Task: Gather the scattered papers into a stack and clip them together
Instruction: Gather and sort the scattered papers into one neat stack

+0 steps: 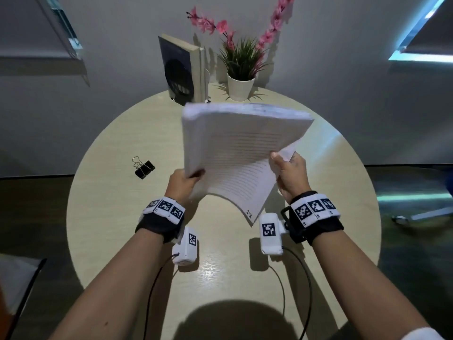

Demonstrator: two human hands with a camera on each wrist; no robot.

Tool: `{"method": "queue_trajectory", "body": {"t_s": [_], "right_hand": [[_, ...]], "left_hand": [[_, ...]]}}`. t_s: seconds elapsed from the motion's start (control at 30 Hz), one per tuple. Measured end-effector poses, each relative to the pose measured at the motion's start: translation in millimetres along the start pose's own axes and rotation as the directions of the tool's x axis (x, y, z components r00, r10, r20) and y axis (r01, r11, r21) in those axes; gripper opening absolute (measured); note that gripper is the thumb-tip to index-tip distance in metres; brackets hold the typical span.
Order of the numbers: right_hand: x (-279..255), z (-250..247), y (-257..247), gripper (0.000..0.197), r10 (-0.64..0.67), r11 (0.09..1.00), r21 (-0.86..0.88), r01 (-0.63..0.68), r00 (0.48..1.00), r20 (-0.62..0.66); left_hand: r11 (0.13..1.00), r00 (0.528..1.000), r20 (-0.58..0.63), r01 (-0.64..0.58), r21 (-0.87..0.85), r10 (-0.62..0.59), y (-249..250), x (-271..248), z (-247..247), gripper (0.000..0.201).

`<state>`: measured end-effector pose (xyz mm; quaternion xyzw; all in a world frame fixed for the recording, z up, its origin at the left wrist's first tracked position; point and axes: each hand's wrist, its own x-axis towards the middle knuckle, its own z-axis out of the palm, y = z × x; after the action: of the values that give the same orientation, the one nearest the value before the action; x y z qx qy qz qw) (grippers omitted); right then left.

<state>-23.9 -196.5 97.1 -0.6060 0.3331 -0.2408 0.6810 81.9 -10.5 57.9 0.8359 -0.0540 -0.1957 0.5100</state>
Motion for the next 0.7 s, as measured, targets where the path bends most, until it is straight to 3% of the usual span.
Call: {"method": "queue_trajectory", "body": {"t_s": [0.03,0.07,0.13,0.2,0.23,0.3,0.33,0.37,0.4,0.43,0.47,0.5,0.57,0.63,0.7], "right_hand": [[-1,-1,-4,0.018,-0.045,0.994,-0.101,0.04,0.997,-0.056],[-1,-2,-8,0.027,-0.111,0.972,-0.218,0.086,0.988,-0.106],[-3,0,-24,0.069,-0.288,0.872,-0.45,0.192,0.945,-0.156],[-8,8,-43,0.093,-0.518,0.663,-0.671,0.332,0.851,-0.091],[-12,14,-52,0.096,-0.613,0.485,-0.784,0.388,0.79,0.012],[-14,23,-62,0.085,-0.623,0.103,-0.897,0.431,0.73,0.279],[-15,28,-67,0.068,-0.546,-0.005,-0.89,0.455,0.745,0.384],[-15,31,-70,0.045,-0.474,-0.028,-0.876,0.481,0.765,0.436],[-15,32,-73,0.026,-0.413,0.009,-0.866,0.501,0.79,0.453],[-17,32,-75,0.019,-0.374,0.063,-0.864,0.5,0.814,0.444],[-17,30,-73,0.019,-0.351,0.119,-0.863,0.49,0.834,0.425],[-18,27,-71,0.02,-0.359,0.19,-0.864,0.466,0.852,0.381],[-16,16,-62,0.016,-0.337,0.418,-0.832,0.365,0.913,0.231],[-13,5,-38,0.016,-0.216,0.669,-0.716,0.199,0.974,0.07],[-13,-3,-10,0.018,-0.029,0.858,-0.514,-0.004,0.998,-0.057]], "left_hand": [[0.997,0.998,0.007,-0.06,0.051,0.06,10,-2,-4,0.046],[0.988,0.993,0.01,-0.115,0.108,0.115,22,-1,-9,0.052],[0.929,0.972,0.018,-0.228,0.292,0.233,50,-1,-22,0.052],[0.804,0.948,0.055,-0.295,0.517,0.312,78,-1,-31,0.034],[0.72,0.936,0.084,-0.319,0.616,0.343,92,-2,-33,0.026],[0.514,0.887,0.163,-0.39,0.764,0.432,118,-10,-32,0.023],[0.404,0.851,0.215,-0.431,0.807,0.479,128,-14,-30,0.022],[0.306,0.815,0.269,-0.467,0.83,0.513,134,-17,-27,0.02],[0.245,0.787,0.306,-0.491,0.836,0.535,135,-18,-25,0.019],[0.237,0.763,0.312,-0.513,0.825,0.567,131,-18,-24,0.018],[0.286,0.738,0.271,-0.532,0.797,0.618,125,-17,-23,0.019],[0.373,0.708,0.17,-0.541,0.753,0.685,117,-14,-23,0.024],[0.608,0.678,-0.176,-0.475,0.636,0.713,98,-13,-25,0.044],[0.834,0.715,-0.458,-0.334,0.44,0.528,75,-14,-24,0.062],[0.963,0.852,-0.463,-0.158,0.217,0.244,51,-12,-17,0.072]]}}
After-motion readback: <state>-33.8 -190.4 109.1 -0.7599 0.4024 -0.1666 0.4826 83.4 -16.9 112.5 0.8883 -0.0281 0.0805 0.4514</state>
